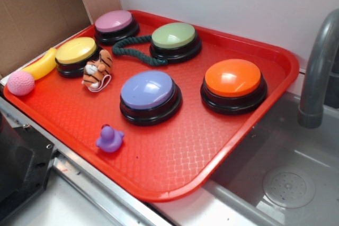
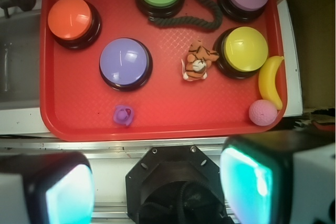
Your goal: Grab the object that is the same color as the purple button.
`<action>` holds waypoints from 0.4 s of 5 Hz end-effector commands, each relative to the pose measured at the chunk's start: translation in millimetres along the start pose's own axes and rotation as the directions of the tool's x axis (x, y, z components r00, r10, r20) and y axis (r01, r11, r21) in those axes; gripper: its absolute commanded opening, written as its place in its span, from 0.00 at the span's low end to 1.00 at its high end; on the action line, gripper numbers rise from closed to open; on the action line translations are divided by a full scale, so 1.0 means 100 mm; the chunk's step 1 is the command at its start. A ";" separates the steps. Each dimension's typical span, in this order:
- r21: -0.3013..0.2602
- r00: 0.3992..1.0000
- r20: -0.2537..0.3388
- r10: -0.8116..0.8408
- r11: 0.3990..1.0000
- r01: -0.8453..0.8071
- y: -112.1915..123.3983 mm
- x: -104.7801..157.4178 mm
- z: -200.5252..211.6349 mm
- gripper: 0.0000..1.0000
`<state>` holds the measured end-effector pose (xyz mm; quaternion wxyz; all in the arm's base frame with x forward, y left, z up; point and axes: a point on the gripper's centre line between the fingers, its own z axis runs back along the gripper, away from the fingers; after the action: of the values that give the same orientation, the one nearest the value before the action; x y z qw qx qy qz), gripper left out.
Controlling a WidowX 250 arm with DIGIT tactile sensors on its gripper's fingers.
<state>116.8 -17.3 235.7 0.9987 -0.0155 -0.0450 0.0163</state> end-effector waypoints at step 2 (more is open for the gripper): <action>-0.014 1.000 -0.009 0.024 1.000 -0.024 -0.16 0.05 -0.36 1.00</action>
<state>121.1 -31.4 195.9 0.9990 -0.0194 -0.0259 0.0305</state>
